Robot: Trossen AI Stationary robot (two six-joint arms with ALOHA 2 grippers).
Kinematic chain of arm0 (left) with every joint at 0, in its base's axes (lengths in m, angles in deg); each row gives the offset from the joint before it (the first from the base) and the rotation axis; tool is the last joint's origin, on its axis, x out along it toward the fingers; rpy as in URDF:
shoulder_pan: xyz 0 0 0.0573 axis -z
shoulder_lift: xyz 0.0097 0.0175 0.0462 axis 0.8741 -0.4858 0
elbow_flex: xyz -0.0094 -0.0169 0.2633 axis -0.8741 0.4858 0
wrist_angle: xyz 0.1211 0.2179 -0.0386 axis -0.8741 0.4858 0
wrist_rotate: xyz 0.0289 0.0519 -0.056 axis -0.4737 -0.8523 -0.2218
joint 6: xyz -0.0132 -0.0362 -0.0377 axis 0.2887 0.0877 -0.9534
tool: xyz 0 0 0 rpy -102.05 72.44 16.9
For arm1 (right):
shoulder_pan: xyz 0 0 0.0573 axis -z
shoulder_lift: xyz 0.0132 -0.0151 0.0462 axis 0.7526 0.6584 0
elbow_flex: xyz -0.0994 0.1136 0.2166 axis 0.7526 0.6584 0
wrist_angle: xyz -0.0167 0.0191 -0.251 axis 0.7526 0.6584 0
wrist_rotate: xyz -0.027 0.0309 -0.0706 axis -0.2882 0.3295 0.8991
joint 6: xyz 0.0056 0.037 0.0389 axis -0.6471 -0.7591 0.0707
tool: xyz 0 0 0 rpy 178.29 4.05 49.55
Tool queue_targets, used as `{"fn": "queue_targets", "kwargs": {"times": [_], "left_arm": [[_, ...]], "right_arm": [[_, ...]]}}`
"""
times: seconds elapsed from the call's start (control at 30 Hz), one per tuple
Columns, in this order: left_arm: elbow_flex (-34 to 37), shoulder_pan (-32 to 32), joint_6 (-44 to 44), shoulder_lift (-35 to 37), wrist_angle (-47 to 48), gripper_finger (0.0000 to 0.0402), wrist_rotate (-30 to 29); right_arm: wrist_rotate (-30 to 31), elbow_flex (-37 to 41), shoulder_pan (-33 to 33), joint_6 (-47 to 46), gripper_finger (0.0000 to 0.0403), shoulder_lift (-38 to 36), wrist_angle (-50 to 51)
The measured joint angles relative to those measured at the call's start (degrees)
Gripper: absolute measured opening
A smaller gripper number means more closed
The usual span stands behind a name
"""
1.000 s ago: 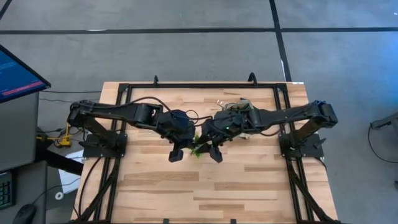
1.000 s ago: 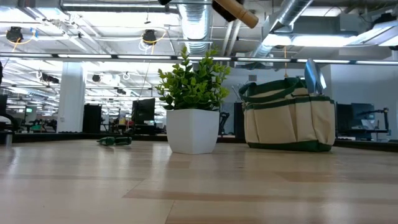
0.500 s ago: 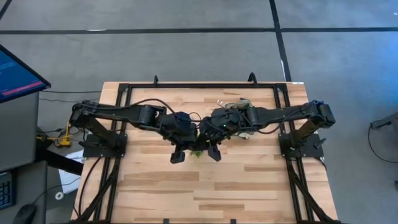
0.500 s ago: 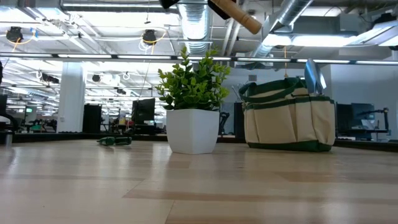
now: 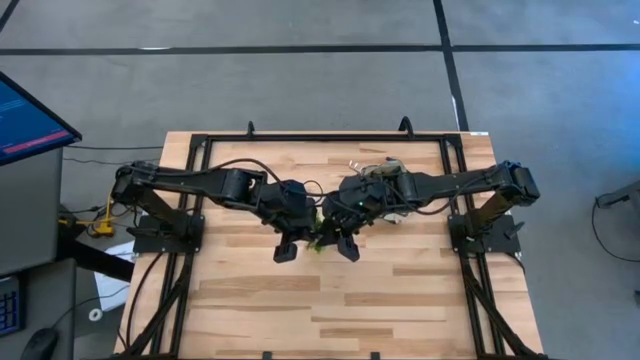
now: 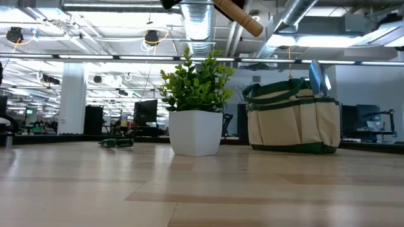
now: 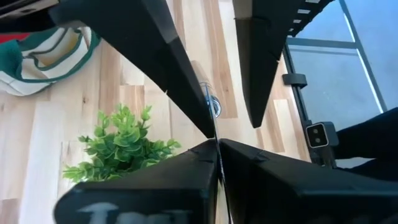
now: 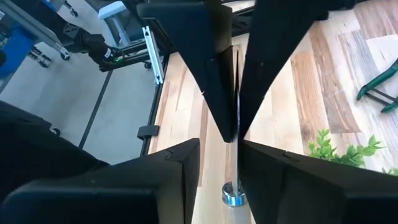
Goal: Pick & Place Garden tools in Gardening bag
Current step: Put the brown trowel into the brown gardening bag
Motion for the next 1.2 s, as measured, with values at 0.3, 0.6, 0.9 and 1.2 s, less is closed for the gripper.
{"fn": "queue_targets", "kwargs": {"times": [0.3, 0.6, 0.9, 1.2], "left_arm": [[0.0, 0.0, -0.8, 0.0, -0.1, 0.0000, 0.0], [0.0, 0.0, -1.0, 0.0, -0.3, 0.0000, 0.3], [0.0, 0.0, -1.0, 0.0, -0.3, 0.0001, 0.2], [0.1, 0.1, -1.0, 0.0, -2.6, 0.0002, 0.5]], "right_arm": [[0.2, 0.0, 0.0, 0.2, 0.0091, 0.0, 0.0], [0.5, 0.0, 0.1, 1.3, 0.0011, 0.0, 0.0], [1.7, 0.0, -0.3, 2.8, 0.0001, 0.0, 0.0], [1.8, 0.0, -0.8, 3.1, 0.0001, -0.2, 0.2]]}}
